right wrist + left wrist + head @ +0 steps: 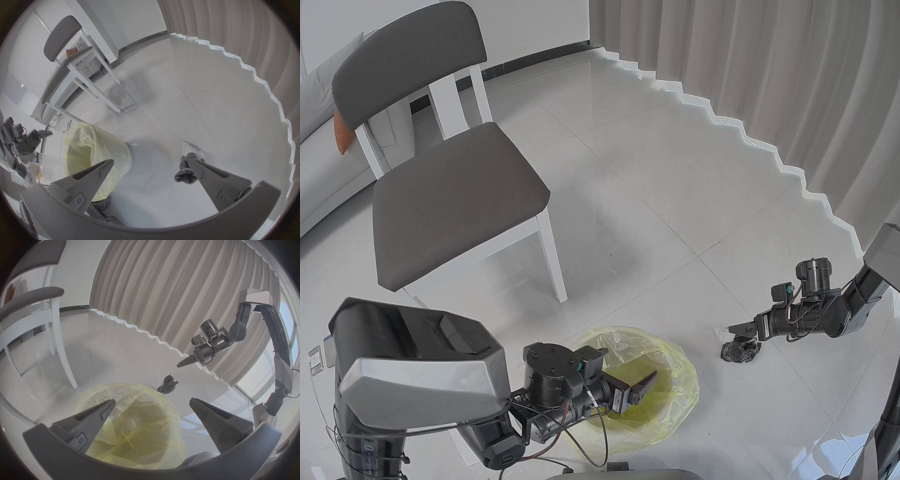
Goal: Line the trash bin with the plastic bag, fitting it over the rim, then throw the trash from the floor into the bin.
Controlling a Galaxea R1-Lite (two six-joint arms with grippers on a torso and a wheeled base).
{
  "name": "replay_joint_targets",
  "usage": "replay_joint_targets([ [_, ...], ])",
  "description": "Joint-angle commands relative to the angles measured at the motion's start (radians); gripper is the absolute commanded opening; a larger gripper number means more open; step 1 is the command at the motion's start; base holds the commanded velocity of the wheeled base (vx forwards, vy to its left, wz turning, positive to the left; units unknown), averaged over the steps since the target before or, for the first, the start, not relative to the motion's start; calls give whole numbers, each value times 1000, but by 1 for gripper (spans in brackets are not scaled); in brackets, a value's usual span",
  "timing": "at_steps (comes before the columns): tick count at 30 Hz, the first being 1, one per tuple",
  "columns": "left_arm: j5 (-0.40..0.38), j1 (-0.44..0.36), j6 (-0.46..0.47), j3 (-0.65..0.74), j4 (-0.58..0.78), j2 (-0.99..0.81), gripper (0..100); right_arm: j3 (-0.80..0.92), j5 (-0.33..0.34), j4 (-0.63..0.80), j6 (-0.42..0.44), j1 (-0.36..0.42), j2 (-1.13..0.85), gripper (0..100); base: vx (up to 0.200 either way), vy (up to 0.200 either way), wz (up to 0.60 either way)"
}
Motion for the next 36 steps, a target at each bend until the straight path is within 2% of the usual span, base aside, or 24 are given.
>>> replay_joint_targets([
  [1,9,37,3,8,1,-61,100,-68,-3,22,-45,-54,82,100,0,0,0],
  [7,14,60,5,29,-2,-101,100,-149,-4,62,-128,-116,189,100,0,0,0],
  [14,38,61,3,41,-10,-103,100,-255,-6,123,-150,-111,278,100,0,0,0],
  [19,45,63,3,48,-16,-101,100,-349,-61,171,-191,-96,358,100,0,0,0],
  [26,46,72,3,46,-14,-101,100,-551,-72,413,-203,-94,401,100,0,0,0],
  [29,46,75,3,44,-16,-98,100,-623,-75,464,-199,-94,422,100,0,0,0],
  [34,52,75,3,44,-14,-94,100,-737,-119,511,-191,-94,462,100,0,0,0],
  [36,54,75,3,44,-16,-89,100,-769,-119,581,-194,-94,465,100,0,0,0],
])
